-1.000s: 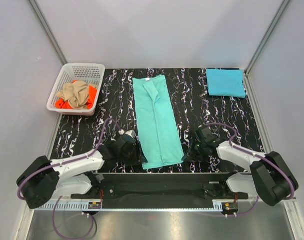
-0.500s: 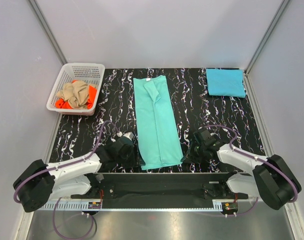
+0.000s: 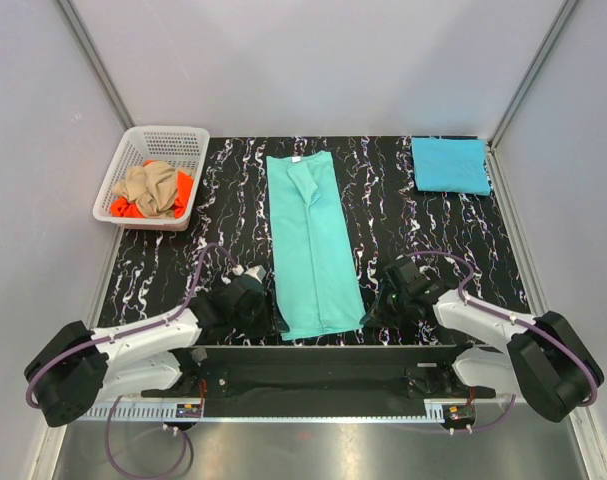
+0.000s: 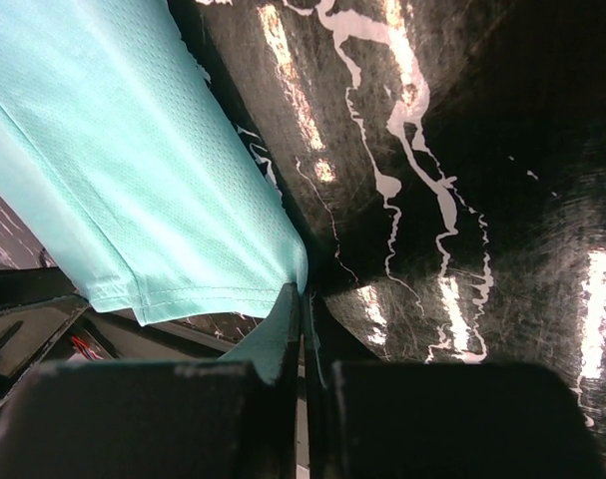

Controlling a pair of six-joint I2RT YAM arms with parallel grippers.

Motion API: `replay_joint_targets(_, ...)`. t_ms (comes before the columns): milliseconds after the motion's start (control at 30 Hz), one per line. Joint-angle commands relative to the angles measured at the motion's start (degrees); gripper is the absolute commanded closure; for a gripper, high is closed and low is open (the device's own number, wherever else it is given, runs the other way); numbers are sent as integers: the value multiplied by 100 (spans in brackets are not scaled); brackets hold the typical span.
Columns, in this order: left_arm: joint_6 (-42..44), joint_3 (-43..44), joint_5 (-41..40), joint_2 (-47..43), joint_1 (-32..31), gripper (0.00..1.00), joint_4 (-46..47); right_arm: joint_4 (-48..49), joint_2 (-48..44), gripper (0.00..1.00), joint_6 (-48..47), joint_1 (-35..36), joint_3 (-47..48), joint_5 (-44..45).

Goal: Fold and stack the t-shirts
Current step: Fold the tshirt

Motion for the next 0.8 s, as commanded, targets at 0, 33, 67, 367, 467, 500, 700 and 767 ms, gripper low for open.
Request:
replay_joint_targets(0, 56, -221, -47, 211, -23, 52, -261, -65, -110, 100, 142, 98, -74, 238)
replay_joint_targets(33, 65, -221, -55, 219, -23, 56, -252, -48, -119, 100, 169, 124, -100, 220)
replay_joint_targets(67, 65, -212, -64, 211, -23, 67, -252, -30, -136, 100, 195, 150, -109, 203)
replay_joint_targets(367, 47, -37, -134, -184, -23, 100, -656, -381, -645, 100, 687, 686, 31, 650)
replay_joint_targets(467, 144, -2, -178, -334, -31, 100, -858, -451, -743, 100, 837, 809, 57, 756)
replay_joint_targets(500, 179, 51, -213, -343, -23, 100, -919, -443, -726, 100, 906, 905, 75, 791)
replay_joint_targets(700, 329, 157, -205, -360, -23, 60, -1069, -188, -278, 100, 1153, 1266, 145, 932)
replay_joint_targets(767, 329, 131, -161, -457, -23, 52, -1069, -118, -137, 100, 1188, 1389, 163, 975)
